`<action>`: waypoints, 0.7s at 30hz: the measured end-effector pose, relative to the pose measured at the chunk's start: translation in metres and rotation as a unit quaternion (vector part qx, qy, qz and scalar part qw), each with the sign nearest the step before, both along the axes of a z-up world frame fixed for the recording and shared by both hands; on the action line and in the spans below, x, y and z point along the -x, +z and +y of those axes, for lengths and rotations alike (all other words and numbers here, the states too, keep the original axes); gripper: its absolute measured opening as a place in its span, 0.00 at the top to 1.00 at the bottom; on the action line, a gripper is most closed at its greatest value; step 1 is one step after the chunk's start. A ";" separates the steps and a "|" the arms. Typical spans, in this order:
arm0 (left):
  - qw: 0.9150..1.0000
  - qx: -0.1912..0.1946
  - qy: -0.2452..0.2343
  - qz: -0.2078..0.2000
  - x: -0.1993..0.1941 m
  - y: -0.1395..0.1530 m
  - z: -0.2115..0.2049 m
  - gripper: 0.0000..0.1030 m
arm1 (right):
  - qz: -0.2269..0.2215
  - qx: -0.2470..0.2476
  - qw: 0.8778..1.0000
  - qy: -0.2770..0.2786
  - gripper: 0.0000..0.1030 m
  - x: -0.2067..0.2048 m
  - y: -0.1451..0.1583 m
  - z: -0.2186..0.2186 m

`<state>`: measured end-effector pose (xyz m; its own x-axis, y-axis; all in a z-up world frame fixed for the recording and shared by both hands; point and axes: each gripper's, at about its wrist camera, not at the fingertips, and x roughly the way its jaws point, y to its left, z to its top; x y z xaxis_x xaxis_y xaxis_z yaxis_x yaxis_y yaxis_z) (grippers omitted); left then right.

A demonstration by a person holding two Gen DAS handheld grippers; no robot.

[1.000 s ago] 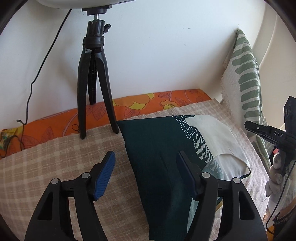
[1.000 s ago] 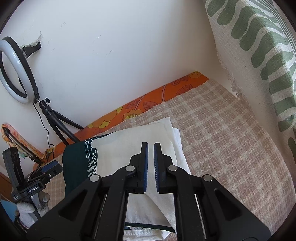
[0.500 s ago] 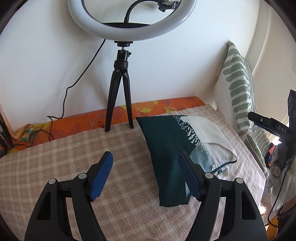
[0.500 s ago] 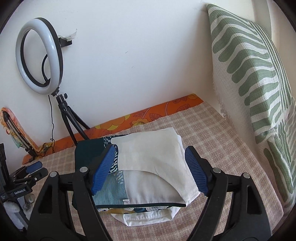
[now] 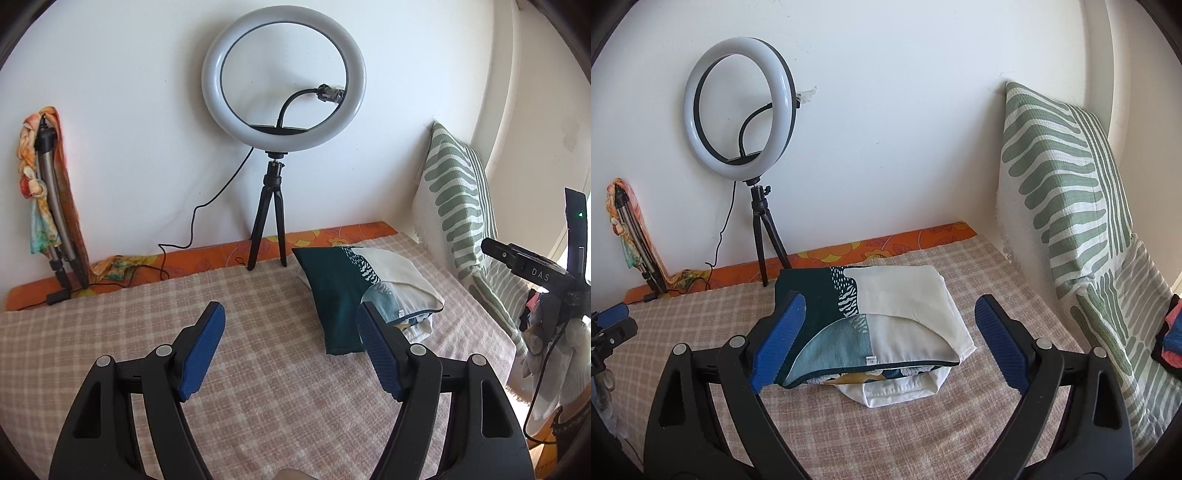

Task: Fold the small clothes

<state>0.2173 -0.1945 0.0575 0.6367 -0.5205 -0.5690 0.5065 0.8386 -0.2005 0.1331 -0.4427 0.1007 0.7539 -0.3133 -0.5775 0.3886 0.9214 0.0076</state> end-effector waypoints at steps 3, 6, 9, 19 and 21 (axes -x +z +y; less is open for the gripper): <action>1.000 0.008 0.001 -0.012 0.022 0.003 0.016 0.22 | -0.004 0.001 1.000 0.006 0.07 0.017 0.000 0.023; 1.000 -0.002 0.004 -0.026 0.043 0.003 0.029 0.21 | -0.011 -0.004 1.000 0.005 0.07 0.032 -0.004 0.042; 0.999 -0.004 0.003 -0.037 0.061 0.001 0.044 0.21 | -0.022 -0.012 1.000 0.004 0.00 0.047 -0.009 0.059; 0.998 -0.028 0.015 -0.050 0.101 -0.020 0.077 0.19 | -0.027 0.025 0.999 0.017 0.00 0.075 -0.034 0.119; 0.998 -0.035 0.013 -0.053 0.105 -0.021 0.077 0.19 | -0.031 0.027 0.999 0.021 0.00 0.078 -0.037 0.127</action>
